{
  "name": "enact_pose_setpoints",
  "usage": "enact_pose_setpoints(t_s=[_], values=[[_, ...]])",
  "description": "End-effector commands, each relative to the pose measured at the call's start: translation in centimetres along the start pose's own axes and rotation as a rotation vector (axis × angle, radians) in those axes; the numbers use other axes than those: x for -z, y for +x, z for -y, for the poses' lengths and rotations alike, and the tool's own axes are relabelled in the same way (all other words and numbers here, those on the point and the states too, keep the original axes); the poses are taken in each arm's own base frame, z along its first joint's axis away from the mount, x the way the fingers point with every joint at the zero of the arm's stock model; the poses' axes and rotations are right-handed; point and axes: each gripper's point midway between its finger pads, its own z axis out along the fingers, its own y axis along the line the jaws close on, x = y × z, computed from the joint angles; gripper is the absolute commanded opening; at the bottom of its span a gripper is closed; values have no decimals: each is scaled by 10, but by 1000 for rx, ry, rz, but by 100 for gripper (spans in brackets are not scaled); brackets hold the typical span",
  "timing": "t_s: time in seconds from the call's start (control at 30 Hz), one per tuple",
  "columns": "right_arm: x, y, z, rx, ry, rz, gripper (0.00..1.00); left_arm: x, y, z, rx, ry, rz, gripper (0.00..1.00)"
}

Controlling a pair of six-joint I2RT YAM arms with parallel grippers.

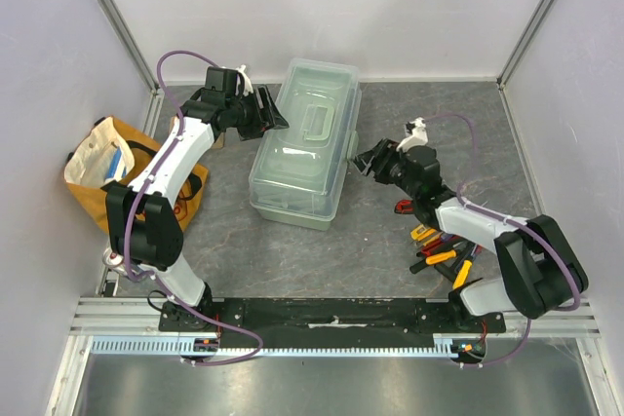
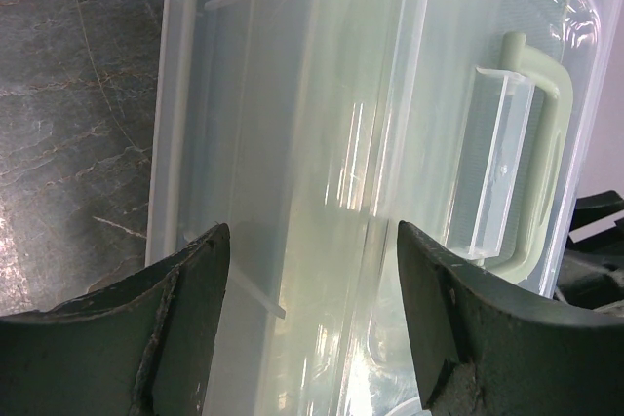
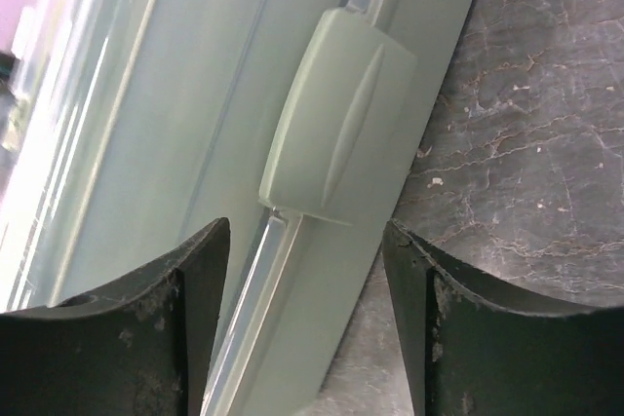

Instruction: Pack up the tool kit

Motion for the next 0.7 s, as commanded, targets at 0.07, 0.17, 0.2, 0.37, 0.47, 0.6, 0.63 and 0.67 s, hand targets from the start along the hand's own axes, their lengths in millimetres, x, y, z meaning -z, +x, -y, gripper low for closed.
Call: enact_pose_setpoints(t_s=[0.07,0.17,0.2,0.37,0.47,0.6,0.63,0.67], values=[[-3,-5,2,317,144,33,63,-18,62,-33,15,-114,-217,72],[-7,-5,1,394,181,53,59,-17,62,-33,14,-114,-216,72],[-9,-6,1,421,196,60,58,-18,62,-33,13,-114,-218,72],[-18,-9,-3,502,236,106,53,-18,61,-33,13,-114,-216,72],[-22,-9,-6,538,255,128,52,-19,62,-33,12,-111,-218,72],[-19,-19,-5,551,303,177,50,-19,62,-31,11,-108,-217,72],[-15,-25,-6,543,311,202,49,-18,60,-32,12,-107,-210,72],[-11,-29,-7,538,311,224,50,-19,60,-32,12,-107,-210,72]])
